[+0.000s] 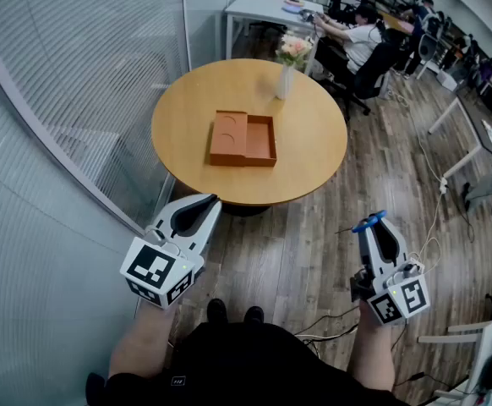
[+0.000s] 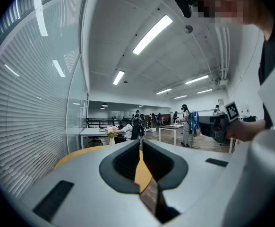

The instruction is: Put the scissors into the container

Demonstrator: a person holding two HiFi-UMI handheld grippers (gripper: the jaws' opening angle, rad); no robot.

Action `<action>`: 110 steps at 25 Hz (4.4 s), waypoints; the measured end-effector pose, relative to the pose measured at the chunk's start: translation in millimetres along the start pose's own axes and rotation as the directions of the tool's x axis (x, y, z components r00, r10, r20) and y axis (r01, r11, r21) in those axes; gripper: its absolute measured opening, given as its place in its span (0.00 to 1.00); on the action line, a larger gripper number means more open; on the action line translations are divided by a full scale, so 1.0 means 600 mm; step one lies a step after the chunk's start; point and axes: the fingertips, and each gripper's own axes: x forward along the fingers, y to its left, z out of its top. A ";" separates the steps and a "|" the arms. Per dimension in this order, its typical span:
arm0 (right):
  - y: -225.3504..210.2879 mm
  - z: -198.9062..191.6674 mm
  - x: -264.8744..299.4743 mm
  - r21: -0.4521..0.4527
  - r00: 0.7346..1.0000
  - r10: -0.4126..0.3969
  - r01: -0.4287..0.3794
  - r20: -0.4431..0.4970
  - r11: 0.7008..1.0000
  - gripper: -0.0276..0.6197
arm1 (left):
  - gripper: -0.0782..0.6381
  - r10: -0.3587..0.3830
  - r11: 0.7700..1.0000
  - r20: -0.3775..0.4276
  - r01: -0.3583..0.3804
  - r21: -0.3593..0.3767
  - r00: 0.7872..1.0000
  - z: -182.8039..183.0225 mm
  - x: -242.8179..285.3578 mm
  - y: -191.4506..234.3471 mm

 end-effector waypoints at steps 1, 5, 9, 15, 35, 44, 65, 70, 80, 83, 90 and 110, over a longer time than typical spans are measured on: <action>0.001 -0.001 0.001 0.002 1.000 0.002 -0.002 -0.002 1.000 0.19 | 0.15 0.001 1.000 -0.001 -0.001 0.000 1.000 0.000 -0.001 0.001; 0.009 -0.004 0.008 0.008 1.000 0.012 -0.012 -0.011 1.000 0.19 | 0.15 0.000 1.000 0.000 0.000 -0.004 1.000 0.000 -0.002 0.005; 0.022 -0.010 0.022 0.008 0.999 0.025 -0.025 -0.020 1.000 0.19 | 0.15 0.002 1.000 0.001 -0.002 -0.010 1.000 -0.005 -0.008 0.016; 0.050 -0.015 0.054 0.049 0.998 0.058 -0.057 -0.016 0.997 0.19 | 0.15 0.035 0.999 0.002 -0.035 -0.016 0.999 -0.015 -0.040 0.052; 0.184 -0.016 0.195 0.100 0.996 0.085 -0.083 -0.015 0.991 0.19 | 0.15 0.018 0.999 0.028 -0.017 -0.037 0.999 -0.031 -0.123 0.157; 0.121 -0.070 0.236 0.149 0.997 0.064 -0.057 -0.046 0.987 0.19 | 0.15 0.003 0.999 -0.012 -0.004 -0.048 1.000 -0.067 -0.048 0.183; -0.142 -0.162 0.440 0.283 0.989 0.122 -0.096 -0.078 0.954 0.19 | 0.15 0.008 0.999 -0.120 -0.013 -0.045 0.993 -0.081 0.276 0.279; -0.163 -0.173 0.476 0.294 0.985 0.158 -0.132 -0.066 0.946 0.19 | 0.15 0.018 0.999 -0.114 -0.022 -0.034 0.993 -0.071 0.313 0.291; -0.138 -0.259 0.586 0.316 0.958 0.181 -0.105 -0.224 0.943 0.19 | 0.15 0.002 0.999 -0.115 -0.007 -0.044 0.993 -0.081 0.345 0.388; -0.129 -0.275 0.614 0.309 0.954 0.144 -0.057 -0.263 0.949 0.19 | 0.15 -0.034 0.998 -0.108 0.028 -0.054 0.994 -0.085 0.354 0.423; -0.125 -0.330 0.685 0.269 0.927 0.045 0.061 -0.372 0.961 0.19 | 0.15 -0.130 0.990 -0.101 0.124 -0.063 0.986 -0.101 0.379 0.507; -0.188 -0.582 0.760 0.252 0.696 0.079 0.149 -0.714 0.956 0.19 | 0.15 -0.154 0.980 -0.137 0.134 -0.144 0.978 -0.158 0.476 0.578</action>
